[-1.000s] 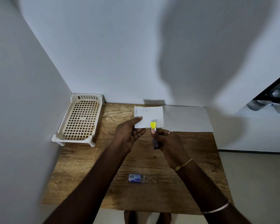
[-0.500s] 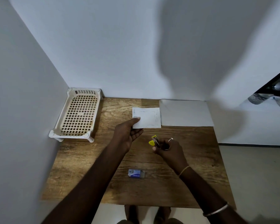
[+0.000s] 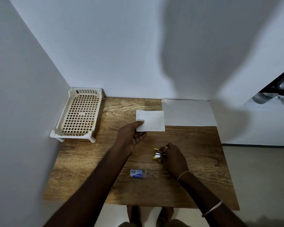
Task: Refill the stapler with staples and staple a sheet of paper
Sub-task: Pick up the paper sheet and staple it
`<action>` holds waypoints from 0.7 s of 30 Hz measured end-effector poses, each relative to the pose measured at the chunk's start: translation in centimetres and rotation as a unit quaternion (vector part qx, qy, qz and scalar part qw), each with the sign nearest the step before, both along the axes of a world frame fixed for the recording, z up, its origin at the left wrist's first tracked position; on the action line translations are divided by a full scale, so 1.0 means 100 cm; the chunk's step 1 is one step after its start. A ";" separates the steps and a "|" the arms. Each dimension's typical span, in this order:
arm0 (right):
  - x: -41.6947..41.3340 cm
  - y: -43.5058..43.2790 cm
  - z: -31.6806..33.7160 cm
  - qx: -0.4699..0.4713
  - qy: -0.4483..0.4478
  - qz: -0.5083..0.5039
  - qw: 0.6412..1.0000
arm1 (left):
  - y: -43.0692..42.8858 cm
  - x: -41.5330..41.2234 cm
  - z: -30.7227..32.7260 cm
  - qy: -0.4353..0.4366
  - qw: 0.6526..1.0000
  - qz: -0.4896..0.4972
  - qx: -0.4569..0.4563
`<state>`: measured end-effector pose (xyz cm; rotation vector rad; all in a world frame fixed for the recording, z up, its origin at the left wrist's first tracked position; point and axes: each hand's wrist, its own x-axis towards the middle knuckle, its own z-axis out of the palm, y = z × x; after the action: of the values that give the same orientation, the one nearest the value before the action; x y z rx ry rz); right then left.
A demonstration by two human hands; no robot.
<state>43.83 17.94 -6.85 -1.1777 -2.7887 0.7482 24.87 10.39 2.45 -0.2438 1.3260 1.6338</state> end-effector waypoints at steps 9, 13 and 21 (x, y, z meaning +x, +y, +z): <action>0.006 0.004 -0.006 0.006 -0.024 0.024 0.999 | 0.004 0.002 -0.001 0.000 1.000 0.004 -0.004; 0.001 0.009 0.008 -0.035 -0.006 0.009 0.999 | 0.005 0.001 -0.001 -0.001 1.000 0.002 -0.002; -0.043 0.041 0.073 -0.430 0.351 -0.300 0.776 | 0.008 -0.005 -0.007 0.011 1.000 0.002 -0.005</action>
<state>39.55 22.05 0.47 -1.3236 -1.2992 1.9234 24.34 11.14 1.73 -0.2363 1.3513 1.6374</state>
